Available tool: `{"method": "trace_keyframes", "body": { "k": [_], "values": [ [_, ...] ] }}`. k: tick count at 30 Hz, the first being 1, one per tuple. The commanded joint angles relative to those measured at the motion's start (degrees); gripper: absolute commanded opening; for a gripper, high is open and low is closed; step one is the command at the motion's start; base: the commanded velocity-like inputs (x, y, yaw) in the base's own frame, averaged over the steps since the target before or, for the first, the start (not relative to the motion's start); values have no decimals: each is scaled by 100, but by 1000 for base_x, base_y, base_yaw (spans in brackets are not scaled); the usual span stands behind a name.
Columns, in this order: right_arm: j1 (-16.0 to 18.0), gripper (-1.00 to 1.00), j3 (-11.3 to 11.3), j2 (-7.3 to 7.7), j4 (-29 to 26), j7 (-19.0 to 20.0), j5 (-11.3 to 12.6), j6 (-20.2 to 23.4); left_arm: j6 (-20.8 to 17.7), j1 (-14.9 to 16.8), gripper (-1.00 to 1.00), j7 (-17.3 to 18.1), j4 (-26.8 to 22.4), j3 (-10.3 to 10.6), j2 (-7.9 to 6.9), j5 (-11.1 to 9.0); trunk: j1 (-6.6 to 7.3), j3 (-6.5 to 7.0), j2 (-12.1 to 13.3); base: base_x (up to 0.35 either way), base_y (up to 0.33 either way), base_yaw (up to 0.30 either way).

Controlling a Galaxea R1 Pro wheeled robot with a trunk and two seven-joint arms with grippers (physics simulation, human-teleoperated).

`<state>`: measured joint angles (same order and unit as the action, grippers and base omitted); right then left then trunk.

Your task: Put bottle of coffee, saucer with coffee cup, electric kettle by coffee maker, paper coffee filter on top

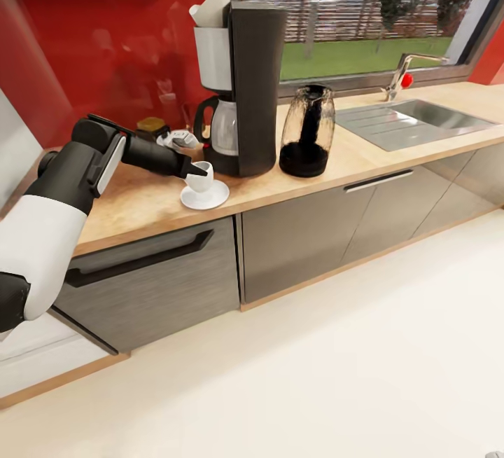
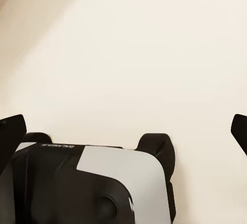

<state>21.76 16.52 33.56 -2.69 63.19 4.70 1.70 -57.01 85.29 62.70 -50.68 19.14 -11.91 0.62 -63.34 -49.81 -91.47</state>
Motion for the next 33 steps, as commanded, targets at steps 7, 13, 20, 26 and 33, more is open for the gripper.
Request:
{"method": "trace_keyframes", "body": {
  "k": [7,13,20,26,33],
  "values": [
    [4,100,-26,2,5,15,49,15,-29,5,-100,14,-4,11,-4,8,1,-22,-2,0,0,0],
    [3,100,-26,2,5,10,49,17,-29,5,-100,14,-4,11,-4,8,1,-48,-2,0,0,0],
    [3,100,-26,2,5,10,49,19,-29,5,-100,14,-4,11,-4,8,1,-85,-2,0,0,0],
    [3,100,-26,2,5,10,49,16,-29,5,-100,14,-9,11,-4,8,1,-94,-2,0,0,0],
    [2,100,-26,2,5,16,49,20,-29,5,-100,14,-8,11,-4,8,1,-128,-2,0,0,0]
  ]
}}
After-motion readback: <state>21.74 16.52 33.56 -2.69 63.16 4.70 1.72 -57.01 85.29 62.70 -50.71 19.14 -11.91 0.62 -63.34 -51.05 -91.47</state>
